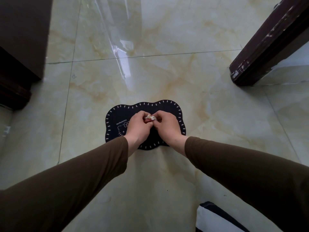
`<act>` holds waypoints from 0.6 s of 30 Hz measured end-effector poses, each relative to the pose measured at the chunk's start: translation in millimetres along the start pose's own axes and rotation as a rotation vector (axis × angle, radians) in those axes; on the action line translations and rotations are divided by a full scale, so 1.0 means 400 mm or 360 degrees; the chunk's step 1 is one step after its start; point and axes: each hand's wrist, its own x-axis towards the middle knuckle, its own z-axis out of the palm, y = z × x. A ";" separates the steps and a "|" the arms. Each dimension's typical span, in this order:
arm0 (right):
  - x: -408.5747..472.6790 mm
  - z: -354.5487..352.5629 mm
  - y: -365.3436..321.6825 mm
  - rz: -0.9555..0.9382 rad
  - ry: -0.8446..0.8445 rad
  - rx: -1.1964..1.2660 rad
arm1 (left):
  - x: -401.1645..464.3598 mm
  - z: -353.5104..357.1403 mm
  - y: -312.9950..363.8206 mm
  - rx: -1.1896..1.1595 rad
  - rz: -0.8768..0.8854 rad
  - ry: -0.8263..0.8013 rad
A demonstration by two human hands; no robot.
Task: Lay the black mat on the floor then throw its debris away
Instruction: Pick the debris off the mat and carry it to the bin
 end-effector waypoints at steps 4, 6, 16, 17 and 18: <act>-0.010 0.008 0.001 0.0134 0.0032 0.0228 | -0.017 0.014 0.006 -0.0395 -0.0203 0.0043; -0.016 0.012 0.001 0.0201 0.0033 0.0341 | -0.026 0.019 0.009 -0.0644 -0.0316 0.0001; -0.106 -0.019 -0.037 0.0247 0.0180 0.0764 | -0.078 0.025 0.048 -0.1230 -0.0458 0.0132; -0.127 -0.030 -0.041 0.0280 0.0198 0.0858 | -0.099 0.025 0.058 -0.1281 -0.0473 0.0121; -0.147 -0.039 -0.043 0.0315 0.0215 0.0954 | -0.120 0.026 0.066 -0.1330 -0.0482 0.0109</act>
